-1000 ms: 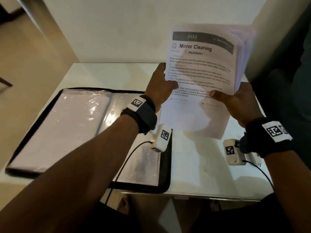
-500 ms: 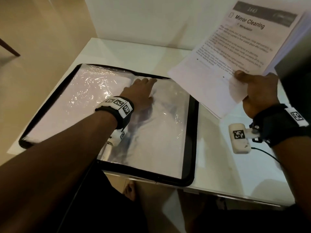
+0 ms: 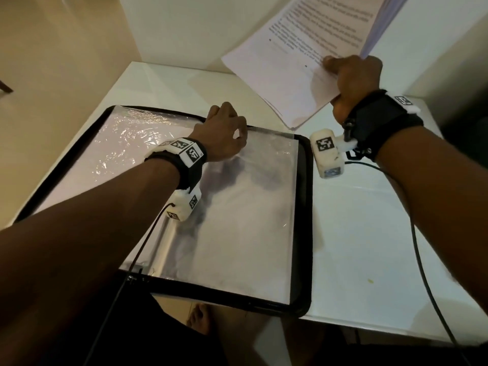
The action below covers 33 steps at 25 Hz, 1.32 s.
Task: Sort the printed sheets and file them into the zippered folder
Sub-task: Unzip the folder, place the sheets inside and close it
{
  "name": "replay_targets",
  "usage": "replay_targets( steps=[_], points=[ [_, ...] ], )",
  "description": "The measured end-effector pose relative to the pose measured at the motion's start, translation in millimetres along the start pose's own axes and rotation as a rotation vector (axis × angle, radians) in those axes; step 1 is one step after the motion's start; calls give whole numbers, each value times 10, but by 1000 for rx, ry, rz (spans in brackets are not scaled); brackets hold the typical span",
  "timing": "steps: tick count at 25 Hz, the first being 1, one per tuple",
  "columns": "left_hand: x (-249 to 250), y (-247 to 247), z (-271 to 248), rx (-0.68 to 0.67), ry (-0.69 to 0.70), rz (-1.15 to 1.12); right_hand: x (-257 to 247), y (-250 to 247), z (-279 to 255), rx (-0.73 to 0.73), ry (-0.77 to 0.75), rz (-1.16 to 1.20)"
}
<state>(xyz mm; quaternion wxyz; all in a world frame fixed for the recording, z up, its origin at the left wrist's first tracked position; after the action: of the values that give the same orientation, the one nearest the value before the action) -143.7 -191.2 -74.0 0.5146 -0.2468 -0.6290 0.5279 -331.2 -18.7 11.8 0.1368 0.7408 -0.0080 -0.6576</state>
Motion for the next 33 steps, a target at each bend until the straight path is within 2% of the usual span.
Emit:
replay_targets(
  steps=[2, 3, 5, 7, 9, 15, 20, 26, 29, 33],
  points=[
    [42, -28, 22, -2, 58, -66, 71, 260, 37, -67, 52, -70],
    [62, -48, 30, 1, 80, -108, 86, 328, 69, -48, 66, -41],
    [90, -94, 40, 24, 106, -167, 69, 521, 38, -71, 32, 66],
    [81, -116, 35, 41, 105, -201, 114, 577, 46, -47, -25, 14],
    [81, -129, 40, 52, 106, -216, 229, 697, -17, -113, -38, -3],
    [74, -92, 58, 40, 92, -224, 548, 706, 0, -180, 0, -4],
    [24, -132, 61, 61, 41, -247, 529, 677, -15, -211, -28, -96],
    [-229, -188, 43, 24, -45, -92, 600, 564, 101, -321, -44, -279],
    [-501, -253, 78, 15, -157, -6, 642, 554, 206, -340, -24, -284],
    [-687, -304, 176, 4, -204, 167, 777, 576, 363, -337, 25, -315]
  ],
)
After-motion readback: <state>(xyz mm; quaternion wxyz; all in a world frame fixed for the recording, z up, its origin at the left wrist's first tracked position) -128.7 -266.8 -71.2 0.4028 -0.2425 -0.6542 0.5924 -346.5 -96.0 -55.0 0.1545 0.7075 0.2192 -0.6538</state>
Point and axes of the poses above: each hand's wrist, its own z-axis towards the middle knuckle, its own y-axis out of the palm, x = y × z, the point moved 10 cm from there along z, towards the middle knuckle, and after that the axes turned 7 degrees about x, right-handed, at the moved point
